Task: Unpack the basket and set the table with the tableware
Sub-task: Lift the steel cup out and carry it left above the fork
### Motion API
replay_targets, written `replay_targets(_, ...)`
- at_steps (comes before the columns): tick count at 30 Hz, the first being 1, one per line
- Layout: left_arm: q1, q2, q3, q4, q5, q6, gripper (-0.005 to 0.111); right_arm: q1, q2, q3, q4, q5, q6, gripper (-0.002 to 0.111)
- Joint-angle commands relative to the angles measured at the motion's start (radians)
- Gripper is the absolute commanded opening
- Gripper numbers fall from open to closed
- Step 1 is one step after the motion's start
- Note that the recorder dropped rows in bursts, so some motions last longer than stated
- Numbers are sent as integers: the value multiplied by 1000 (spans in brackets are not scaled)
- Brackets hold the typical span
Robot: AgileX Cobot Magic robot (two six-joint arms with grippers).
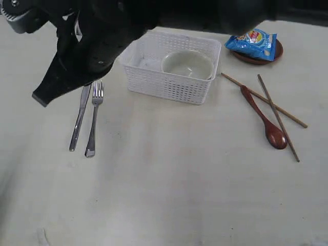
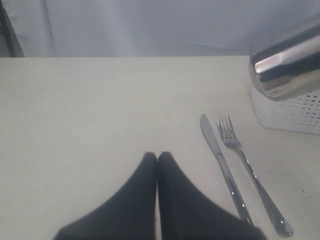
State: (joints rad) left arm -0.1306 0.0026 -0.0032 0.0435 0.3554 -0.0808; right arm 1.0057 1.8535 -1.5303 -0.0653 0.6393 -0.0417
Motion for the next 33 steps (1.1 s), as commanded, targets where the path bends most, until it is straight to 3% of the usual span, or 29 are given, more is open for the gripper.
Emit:
replay_targets(1, 2, -3, 3, 9, -11, -4, 0, -13, 73, -183, -34, 9, 42, -1)
replay_targets(6, 2, -3, 3, 9, -11, -4, 0, -55, 253, -514, -44, 176, 42, -1)
replay_targets(13, 2, -3, 3, 9, -11, -4, 0, -96, 471, -809, -69, 373, 42, -1)
replay_targets(21, 2, -3, 3, 9, -11, -4, 0, -113, 568, -853, -149, 354, 69, -1)
replay_targets(33, 2, -3, 3, 9, -11, -4, 0, -163, 602, -853, -103, 284, 71, -1)
